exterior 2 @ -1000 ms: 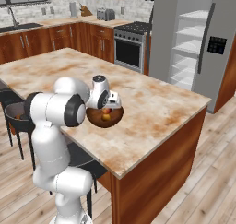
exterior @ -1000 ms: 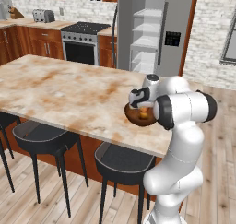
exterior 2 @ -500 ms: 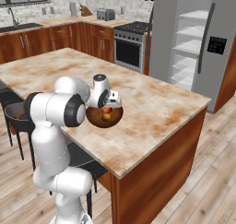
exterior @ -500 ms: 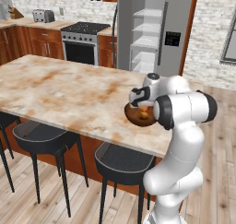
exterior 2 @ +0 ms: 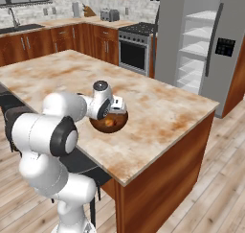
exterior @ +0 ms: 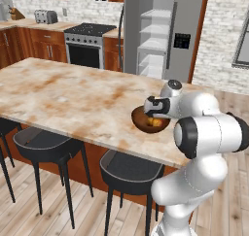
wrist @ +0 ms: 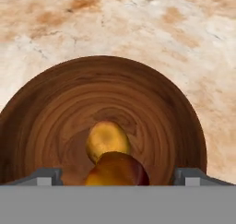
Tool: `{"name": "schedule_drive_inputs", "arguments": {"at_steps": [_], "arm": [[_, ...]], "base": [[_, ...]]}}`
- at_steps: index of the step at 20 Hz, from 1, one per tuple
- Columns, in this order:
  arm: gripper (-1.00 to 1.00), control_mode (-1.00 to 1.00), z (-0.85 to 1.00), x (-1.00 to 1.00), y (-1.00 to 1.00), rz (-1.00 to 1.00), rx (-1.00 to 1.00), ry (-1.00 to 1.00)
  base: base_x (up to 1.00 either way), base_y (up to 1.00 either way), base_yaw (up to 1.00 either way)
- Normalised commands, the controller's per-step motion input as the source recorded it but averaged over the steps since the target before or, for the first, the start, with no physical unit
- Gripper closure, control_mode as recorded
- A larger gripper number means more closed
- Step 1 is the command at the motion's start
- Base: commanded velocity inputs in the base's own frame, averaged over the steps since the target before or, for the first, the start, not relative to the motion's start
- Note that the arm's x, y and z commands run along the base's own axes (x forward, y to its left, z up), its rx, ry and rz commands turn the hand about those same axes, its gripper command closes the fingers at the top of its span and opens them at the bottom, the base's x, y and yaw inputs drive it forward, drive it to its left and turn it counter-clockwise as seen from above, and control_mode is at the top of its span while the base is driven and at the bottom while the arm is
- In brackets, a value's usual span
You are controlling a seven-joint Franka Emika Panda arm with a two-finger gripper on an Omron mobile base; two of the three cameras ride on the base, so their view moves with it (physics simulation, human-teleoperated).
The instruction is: Retrieve the mango and peach from the fridge and place them into the bowl on the dining table.
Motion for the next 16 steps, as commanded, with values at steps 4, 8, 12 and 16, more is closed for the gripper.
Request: {"name": "schedule_drive_inputs", "arguments": {"at_steps": [4, 8, 12, 16], "arm": [[-1.0, -1.0, 0.69, 0.18, 0.03, 0.0, 0.02, -0.03], [-1.0, -1.0, 1.0, -0.38, -0.07, 0.0, 0.02, -0.09], [-1.0, -1.0, 1.0, -1.0, -0.44, 0.0, 0.04, -0.23], [-1.0, -1.0, 0.96, -1.0, -0.5, 0.0, 0.05, -0.2]], "base": [[0.0, 0.0, 0.0], [0.0, 0.0, 0.0], [0.0, 0.0, 0.0], [0.0, 0.0, 0.0]]}}
